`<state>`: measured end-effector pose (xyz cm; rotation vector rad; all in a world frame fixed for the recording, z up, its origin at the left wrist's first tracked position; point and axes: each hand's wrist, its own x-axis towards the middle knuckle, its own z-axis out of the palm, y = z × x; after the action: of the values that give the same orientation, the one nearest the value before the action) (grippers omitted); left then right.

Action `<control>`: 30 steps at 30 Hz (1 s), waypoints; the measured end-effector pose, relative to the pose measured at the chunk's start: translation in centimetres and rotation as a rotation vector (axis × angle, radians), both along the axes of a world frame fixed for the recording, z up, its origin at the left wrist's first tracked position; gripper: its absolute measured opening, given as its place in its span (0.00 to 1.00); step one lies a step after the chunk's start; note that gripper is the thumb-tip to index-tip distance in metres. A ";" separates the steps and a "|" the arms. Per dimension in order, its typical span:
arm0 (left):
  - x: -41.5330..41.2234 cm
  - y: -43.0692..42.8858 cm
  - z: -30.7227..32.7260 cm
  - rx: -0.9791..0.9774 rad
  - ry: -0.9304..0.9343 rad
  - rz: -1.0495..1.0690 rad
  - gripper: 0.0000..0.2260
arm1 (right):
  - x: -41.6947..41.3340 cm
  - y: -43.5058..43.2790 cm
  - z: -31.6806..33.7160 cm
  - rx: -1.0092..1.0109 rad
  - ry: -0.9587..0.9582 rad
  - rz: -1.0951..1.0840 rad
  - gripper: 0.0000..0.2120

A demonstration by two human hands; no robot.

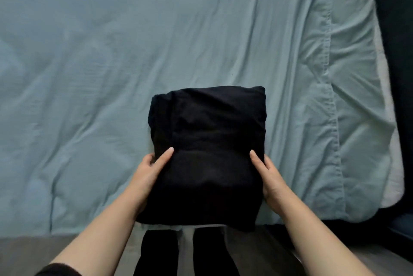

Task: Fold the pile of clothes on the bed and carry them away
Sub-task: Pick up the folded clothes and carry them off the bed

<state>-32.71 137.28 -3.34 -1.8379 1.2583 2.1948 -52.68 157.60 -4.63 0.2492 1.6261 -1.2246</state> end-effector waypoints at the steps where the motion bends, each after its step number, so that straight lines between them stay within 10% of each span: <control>1: 0.7 0.5 0.5 0.018 0.002 -0.061 0.33 | 0.7 0.4 0.4 0.009 0.014 0.009 0.25; 5: 1.2 1.9 1.6 -0.068 -0.048 -0.255 0.21 | 3.3 0.2 2.1 0.077 0.099 0.113 0.36; 14: 2.0 4.7 1.5 -0.176 -0.247 -0.331 0.23 | 3.4 1.3 3.5 0.376 0.425 0.245 0.22; 17: 1.4 4.6 1.9 -0.605 -0.521 -0.420 0.35 | 3.7 0.0 3.6 0.662 0.951 0.441 0.28; 20: -2.4 4.4 1.7 -1.225 -0.413 -0.639 0.31 | 3.7 -4.4 3.5 0.477 1.387 0.679 0.28; 24: -6.3 1.7 -1.5 -1.180 -0.353 -1.181 0.29 | 1.4 -7.2 0.8 0.492 1.366 1.261 0.28; 30: -3.2 3.6 -1.2 -1.149 -0.332 -1.073 0.37 | 4.5 -3.0 0.8 0.529 1.326 0.966 0.30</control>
<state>-35.88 140.83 -4.53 -0.9544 2.7258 0.5597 -48.16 154.60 -3.87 -1.1527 2.6294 -0.0420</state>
